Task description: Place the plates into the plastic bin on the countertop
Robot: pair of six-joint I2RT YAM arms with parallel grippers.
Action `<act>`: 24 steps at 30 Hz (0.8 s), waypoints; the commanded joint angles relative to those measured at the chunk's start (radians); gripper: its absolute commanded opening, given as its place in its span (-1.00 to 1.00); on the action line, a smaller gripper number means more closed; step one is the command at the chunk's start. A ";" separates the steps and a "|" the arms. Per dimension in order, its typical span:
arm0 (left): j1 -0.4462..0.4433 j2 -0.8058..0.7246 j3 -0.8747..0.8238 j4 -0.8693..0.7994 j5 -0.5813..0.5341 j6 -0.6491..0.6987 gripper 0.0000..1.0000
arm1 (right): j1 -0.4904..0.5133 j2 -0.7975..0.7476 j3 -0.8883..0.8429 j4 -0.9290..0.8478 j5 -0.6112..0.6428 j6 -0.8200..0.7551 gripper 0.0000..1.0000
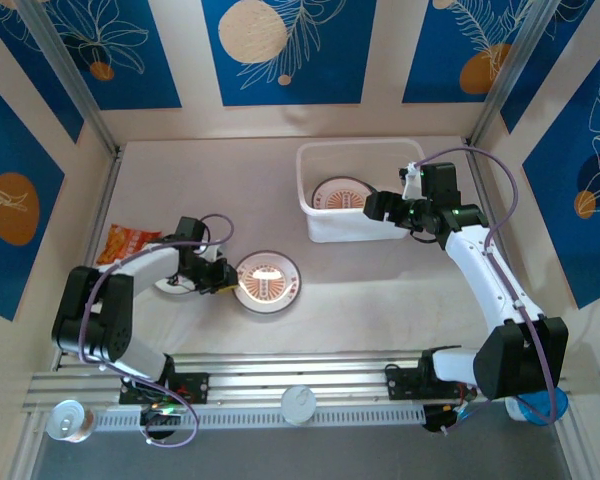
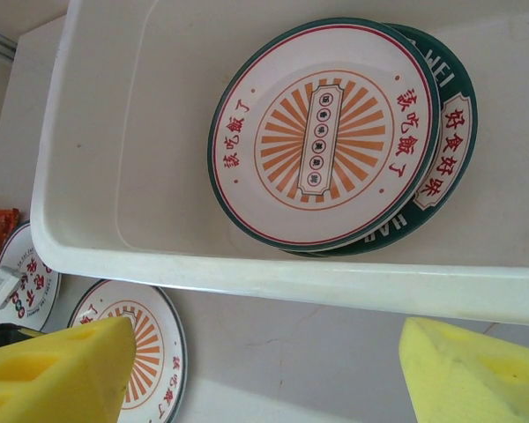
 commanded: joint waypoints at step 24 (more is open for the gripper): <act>-0.026 -0.254 0.037 0.095 0.183 -0.108 -0.92 | 0.284 0.144 -0.048 0.062 -0.243 0.077 0.40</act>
